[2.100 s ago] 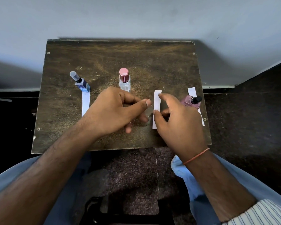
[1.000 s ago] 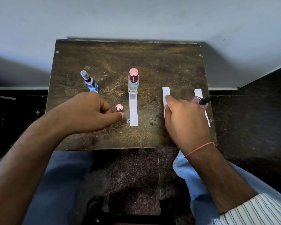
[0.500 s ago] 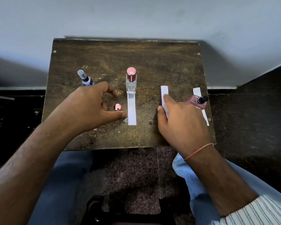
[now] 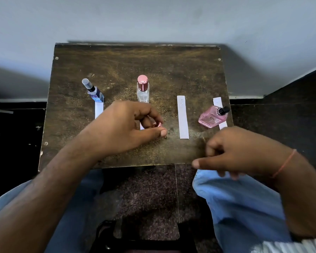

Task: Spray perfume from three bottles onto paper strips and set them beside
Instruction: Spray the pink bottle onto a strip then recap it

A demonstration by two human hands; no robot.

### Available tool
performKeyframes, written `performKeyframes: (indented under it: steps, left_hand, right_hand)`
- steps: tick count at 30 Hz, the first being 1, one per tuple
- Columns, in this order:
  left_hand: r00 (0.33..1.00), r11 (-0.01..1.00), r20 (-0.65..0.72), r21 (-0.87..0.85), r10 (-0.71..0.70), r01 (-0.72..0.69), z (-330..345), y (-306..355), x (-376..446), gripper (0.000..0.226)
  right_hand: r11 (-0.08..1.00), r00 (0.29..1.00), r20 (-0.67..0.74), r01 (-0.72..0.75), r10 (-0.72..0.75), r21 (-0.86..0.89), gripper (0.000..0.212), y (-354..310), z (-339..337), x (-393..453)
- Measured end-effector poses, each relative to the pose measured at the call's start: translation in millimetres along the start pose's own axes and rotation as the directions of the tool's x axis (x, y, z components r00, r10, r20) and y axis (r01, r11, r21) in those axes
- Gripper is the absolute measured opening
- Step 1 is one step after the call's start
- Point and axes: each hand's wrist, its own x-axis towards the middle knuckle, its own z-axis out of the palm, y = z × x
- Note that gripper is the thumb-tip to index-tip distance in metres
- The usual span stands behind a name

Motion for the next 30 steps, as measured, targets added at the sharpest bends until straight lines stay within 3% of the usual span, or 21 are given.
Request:
performKeyframes:
  steps: [1,4,7,10,18,23,30]
  left_hand:
    - [1.000,1.000,-0.004,-0.003,0.030,-0.030,5.2,2.2,1.5,0.019]
    - [0.995,0.995,-0.034,-0.014,0.097,-0.097,17.9,7.9,5.0,0.021]
    - [0.992,0.994,-0.107,-0.073,0.067,-0.075,26.8,7.6,8.5,0.023]
    - [0.988,0.976,-0.152,-0.217,-0.008,-0.025,35.0,8.4,12.5,0.025]
    - [0.987,0.876,-0.135,-0.482,-0.092,0.016,43.8,17.2,19.0,0.025]
    - [0.984,0.788,-0.151,-0.616,-0.095,-0.019,46.4,27.7,18.9,0.030]
    - [0.977,0.774,-0.201,-0.628,-0.066,-0.077,45.1,32.8,17.0,0.034]
  right_hand:
    - [0.996,0.997,-0.028,-0.079,0.078,-0.035,0.061,9.0,-5.2,-5.7]
    - [0.984,0.914,-0.391,-0.152,0.107,-0.088,0.069,33.6,-17.8,-14.1]
    - [0.994,0.807,-0.589,0.030,0.040,0.108,0.065,41.4,-17.8,-12.1]
    - [0.952,0.778,-0.623,0.246,-0.082,0.181,0.063,43.1,-15.3,-6.5]
    - [0.893,0.692,-0.706,0.401,-0.150,0.203,0.035,42.2,-8.1,11.8]
    - [0.856,0.701,-0.690,0.457,-0.179,0.242,0.035,40.3,-7.9,12.8]
    - [0.838,0.765,-0.593,0.478,-0.252,0.261,0.039,22.8,-4.5,13.8]
